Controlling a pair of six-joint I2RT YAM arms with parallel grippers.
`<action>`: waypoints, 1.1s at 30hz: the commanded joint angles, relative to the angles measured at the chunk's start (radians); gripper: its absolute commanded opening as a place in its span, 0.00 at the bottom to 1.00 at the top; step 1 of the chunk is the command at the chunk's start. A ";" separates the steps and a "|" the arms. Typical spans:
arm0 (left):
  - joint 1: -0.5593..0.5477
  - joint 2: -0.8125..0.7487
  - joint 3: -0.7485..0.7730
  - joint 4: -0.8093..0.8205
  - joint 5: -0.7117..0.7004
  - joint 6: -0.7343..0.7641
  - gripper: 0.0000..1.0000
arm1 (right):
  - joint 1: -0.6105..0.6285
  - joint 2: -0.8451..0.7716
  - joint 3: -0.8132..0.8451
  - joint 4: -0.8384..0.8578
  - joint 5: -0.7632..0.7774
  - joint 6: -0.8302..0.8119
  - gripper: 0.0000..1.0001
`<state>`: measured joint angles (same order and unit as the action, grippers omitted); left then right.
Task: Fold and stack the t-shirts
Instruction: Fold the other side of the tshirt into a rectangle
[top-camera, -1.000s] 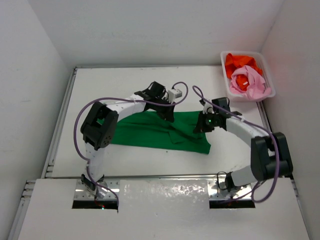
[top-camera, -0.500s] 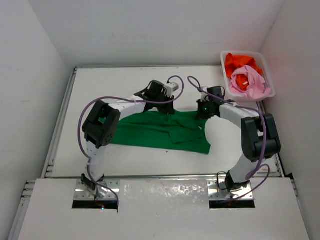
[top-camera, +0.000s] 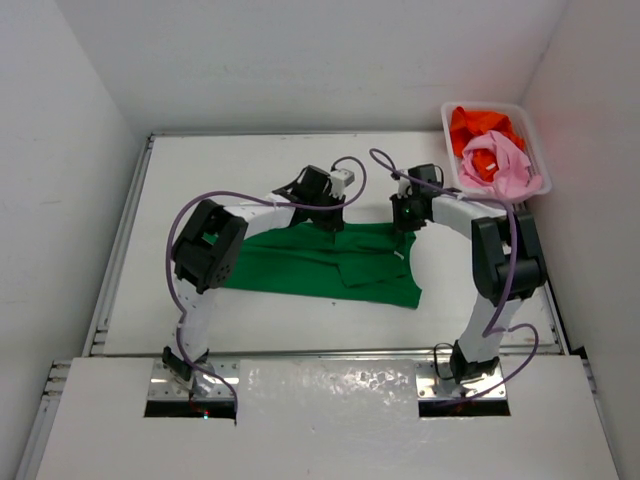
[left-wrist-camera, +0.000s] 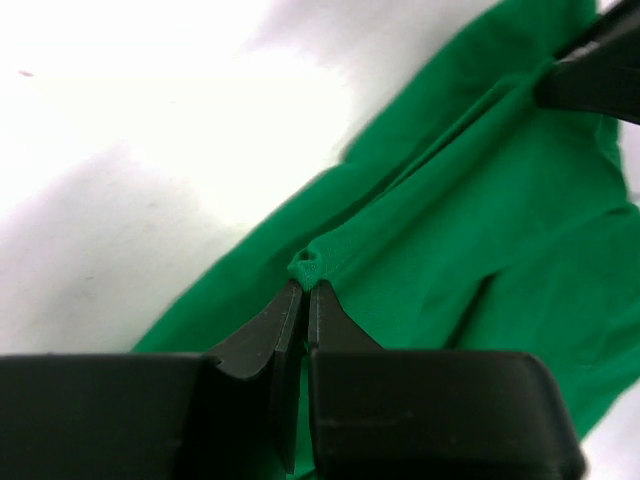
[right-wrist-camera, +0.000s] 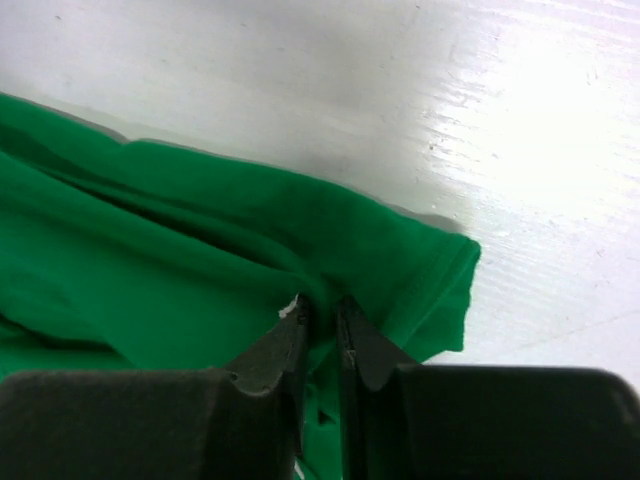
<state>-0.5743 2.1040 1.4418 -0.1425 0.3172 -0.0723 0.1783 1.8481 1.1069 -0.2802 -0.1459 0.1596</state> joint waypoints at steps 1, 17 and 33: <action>0.001 0.007 0.019 0.003 -0.082 0.020 0.00 | -0.010 -0.001 0.041 -0.019 0.063 -0.035 0.15; 0.002 -0.051 0.120 -0.149 -0.086 0.065 0.40 | -0.016 -0.286 -0.180 0.024 -0.119 0.054 0.19; -0.027 -0.041 0.042 -0.217 0.013 0.121 0.40 | -0.022 -0.127 -0.147 0.036 -0.049 -0.011 0.37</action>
<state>-0.5926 2.0575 1.4933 -0.3794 0.3050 0.0479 0.1600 1.6993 0.9127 -0.2806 -0.2070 0.1570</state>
